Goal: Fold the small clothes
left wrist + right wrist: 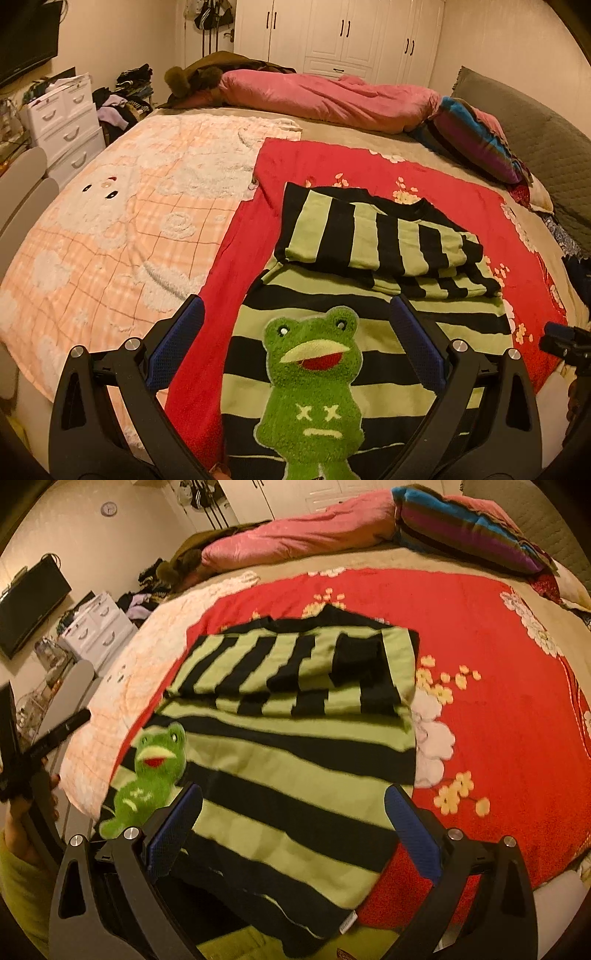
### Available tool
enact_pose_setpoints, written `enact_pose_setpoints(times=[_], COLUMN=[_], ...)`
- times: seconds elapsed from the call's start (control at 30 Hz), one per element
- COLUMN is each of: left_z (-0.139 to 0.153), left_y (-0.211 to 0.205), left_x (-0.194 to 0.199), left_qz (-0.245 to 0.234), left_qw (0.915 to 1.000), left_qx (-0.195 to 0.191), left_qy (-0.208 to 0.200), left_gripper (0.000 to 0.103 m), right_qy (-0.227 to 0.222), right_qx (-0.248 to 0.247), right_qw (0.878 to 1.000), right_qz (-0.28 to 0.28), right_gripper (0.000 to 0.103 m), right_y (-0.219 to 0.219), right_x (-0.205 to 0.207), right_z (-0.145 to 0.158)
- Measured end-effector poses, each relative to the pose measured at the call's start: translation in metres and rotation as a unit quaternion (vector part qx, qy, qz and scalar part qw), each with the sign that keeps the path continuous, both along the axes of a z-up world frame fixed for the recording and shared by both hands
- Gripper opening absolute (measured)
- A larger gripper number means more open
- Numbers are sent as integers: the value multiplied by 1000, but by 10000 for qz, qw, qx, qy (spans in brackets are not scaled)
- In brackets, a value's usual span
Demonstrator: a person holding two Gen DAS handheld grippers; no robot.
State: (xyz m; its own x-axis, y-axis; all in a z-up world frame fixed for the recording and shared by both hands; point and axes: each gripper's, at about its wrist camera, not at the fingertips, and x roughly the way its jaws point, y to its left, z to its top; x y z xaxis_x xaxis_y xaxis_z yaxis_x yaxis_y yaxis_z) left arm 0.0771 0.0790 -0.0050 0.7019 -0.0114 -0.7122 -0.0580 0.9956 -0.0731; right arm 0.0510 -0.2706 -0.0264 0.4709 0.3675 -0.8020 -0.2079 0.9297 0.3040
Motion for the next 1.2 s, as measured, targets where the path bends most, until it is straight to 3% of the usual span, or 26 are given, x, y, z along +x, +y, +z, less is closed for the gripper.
enact_pose_setpoints(times=[0.5,0.87,1.03,1.2], left_z=[-16,-20,-30,-53], left_y=[6,43,57,56], left_x=[-12,-23,-28,-34], left_qz=[54,541,634,500], left_qw=[9996,9977,9959,9932], left_qx=[13,0,-42,24], left_qy=[270,409,649,1051], left_gripper=[94,94,94,94], right_qy=[472,621,788,1227], right_qx=[-151,-114,-167,-222], right_qw=[9986,9978,9966,9922], right_qz=[207,219,150,59], right_gripper=[99,99,99,99], right_y=[3,1,-3,-12], right_x=[-24,-28,-31,-37], right_z=[-35,-42,-48,-67])
